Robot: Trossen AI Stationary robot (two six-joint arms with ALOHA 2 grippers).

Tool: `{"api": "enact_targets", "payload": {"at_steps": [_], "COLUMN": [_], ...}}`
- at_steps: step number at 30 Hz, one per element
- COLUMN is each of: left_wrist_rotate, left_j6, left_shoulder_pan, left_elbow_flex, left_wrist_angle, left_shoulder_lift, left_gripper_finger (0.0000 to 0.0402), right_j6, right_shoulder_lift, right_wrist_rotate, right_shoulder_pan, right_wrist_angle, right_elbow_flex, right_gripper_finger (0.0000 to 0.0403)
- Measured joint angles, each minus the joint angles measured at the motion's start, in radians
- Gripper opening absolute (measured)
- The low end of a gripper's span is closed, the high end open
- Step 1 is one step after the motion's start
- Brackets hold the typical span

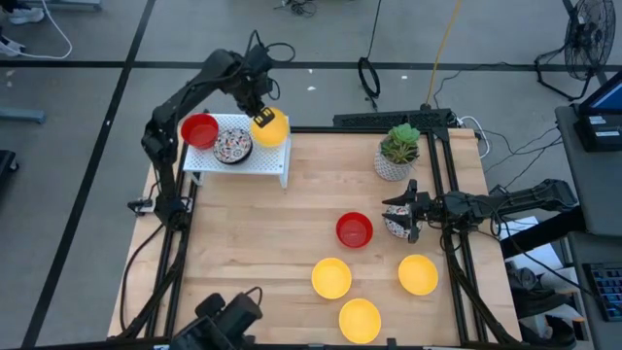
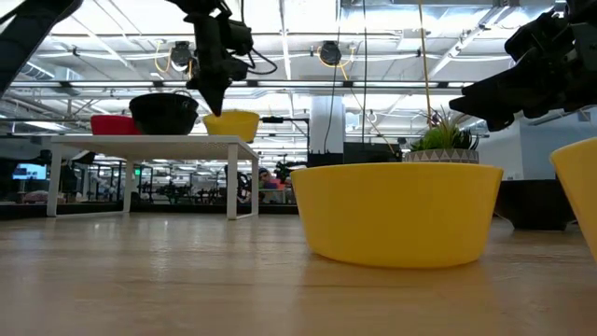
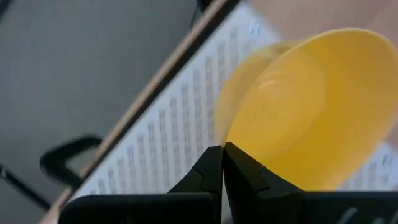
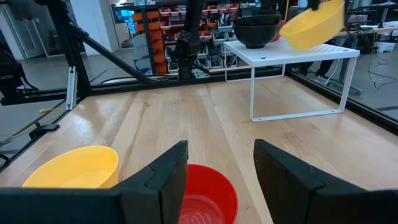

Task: Pick & Place Mini bowls
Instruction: Put the yellow bowl on the shelf, then stack the red bowl on top of the red bowl on the shelf

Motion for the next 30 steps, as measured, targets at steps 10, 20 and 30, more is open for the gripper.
{"api": "enact_targets", "payload": {"at_steps": [10,20,30], "left_wrist_rotate": [-0.032,-0.097,-0.131], "left_j6": [0.016,-0.013,-0.029], "left_shoulder_pan": [0.009,-0.002,-0.039], "left_elbow_flex": [0.000,0.000,0.000], "left_wrist_angle": [0.000,0.056,0.060], "left_shoulder_lift": [0.002,0.002,-0.023], "left_gripper_finger": [0.0014,0.0059,0.0147], "right_j6": [0.000,0.000,0.000], "right_shoulder_lift": [0.000,0.000,0.000], "right_wrist_rotate": [0.000,0.000,0.000], "right_shoulder_pan": [0.000,0.000,0.000], "right_wrist_angle": [0.000,0.000,0.000], "right_elbow_flex": [0.000,0.000,0.000], "right_gripper_finger": [0.0171,0.0171,0.0171]}}
